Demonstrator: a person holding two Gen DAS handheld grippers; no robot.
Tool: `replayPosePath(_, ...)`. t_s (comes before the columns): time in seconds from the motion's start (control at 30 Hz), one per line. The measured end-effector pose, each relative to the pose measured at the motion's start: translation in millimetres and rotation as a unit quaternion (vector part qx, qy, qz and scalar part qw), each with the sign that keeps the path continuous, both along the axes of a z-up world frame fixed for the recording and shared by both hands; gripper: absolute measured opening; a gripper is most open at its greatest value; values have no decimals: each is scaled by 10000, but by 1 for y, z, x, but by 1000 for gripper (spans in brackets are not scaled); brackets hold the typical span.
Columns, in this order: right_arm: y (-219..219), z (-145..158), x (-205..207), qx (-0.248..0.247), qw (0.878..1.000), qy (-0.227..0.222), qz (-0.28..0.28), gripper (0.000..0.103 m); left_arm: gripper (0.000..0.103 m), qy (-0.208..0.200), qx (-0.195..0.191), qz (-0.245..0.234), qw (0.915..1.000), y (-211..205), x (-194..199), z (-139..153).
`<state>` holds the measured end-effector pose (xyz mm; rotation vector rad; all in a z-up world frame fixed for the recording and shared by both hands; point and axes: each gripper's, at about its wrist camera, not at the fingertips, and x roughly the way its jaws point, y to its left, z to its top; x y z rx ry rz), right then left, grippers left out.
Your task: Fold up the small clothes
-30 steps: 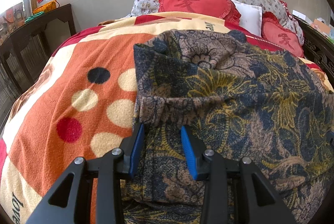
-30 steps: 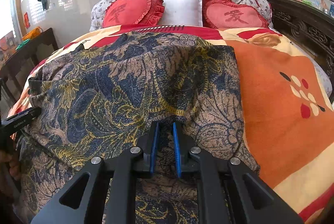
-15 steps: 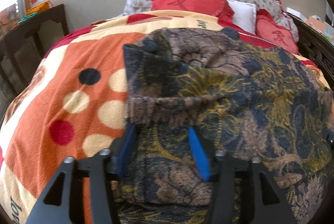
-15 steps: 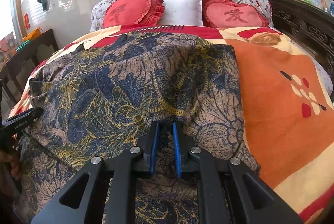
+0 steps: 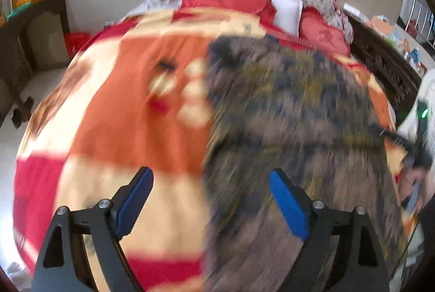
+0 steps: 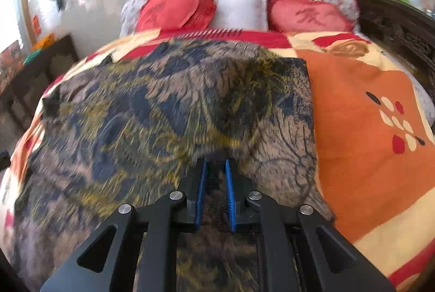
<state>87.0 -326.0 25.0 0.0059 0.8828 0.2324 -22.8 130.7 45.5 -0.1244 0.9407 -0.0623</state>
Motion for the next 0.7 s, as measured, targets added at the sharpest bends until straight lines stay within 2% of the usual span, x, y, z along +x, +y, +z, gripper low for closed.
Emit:
replayPosePath(0.1, -19, 25, -42, -24, 9989, 46, 457, 16, 90, 300, -20, -31, 9995, 23, -49, -13)
replayPosePath(0.17, -38, 35, -77, 126, 9974, 161, 696, 26, 89, 510, -284, -36, 9983, 30, -80, -22)
replayPosePath(0.23, -59, 41, -117, 185, 9966, 185, 780, 27, 89, 659, -615, -111, 9959, 28, -106, -32)
replayPosePath(0.37, -85, 46, -191, -107, 9972, -7, 741, 27, 89, 825, -998, -503, 9903, 4, -141, -44)
replayPosePath(0.43, -90, 45, -221, -249, 9964, -55, 803, 27, 89, 940, -1352, -753, 9835, -5, -150, -46)
replayPosePath(0.47, -91, 44, -237, -346, 9962, -93, 798, 27, 89, 1049, -1706, -943, 9752, -11, -154, -49)
replayPosePath(0.5, -94, 43, -245, -317, 9963, -96, 799, 27, 89, 1097, -1903, -1088, 9695, -14, -157, -52)
replayPosePath(0.6, -103, 37, -260, 21, 9982, 16, 604, 27, 91, 1036, -2242, -1283, 9605, -12, -161, -56)
replayPosePath(0.67, -107, 35, -265, 222, 9989, 17, 416, 27, 91, 1018, -3031, -1111, 9410, 9, -160, -63)
replayPosePath(0.7, -110, 36, -267, 314, 9990, -18, 304, 27, 88, 1012, -3243, -1018, 9350, 17, -162, -65)
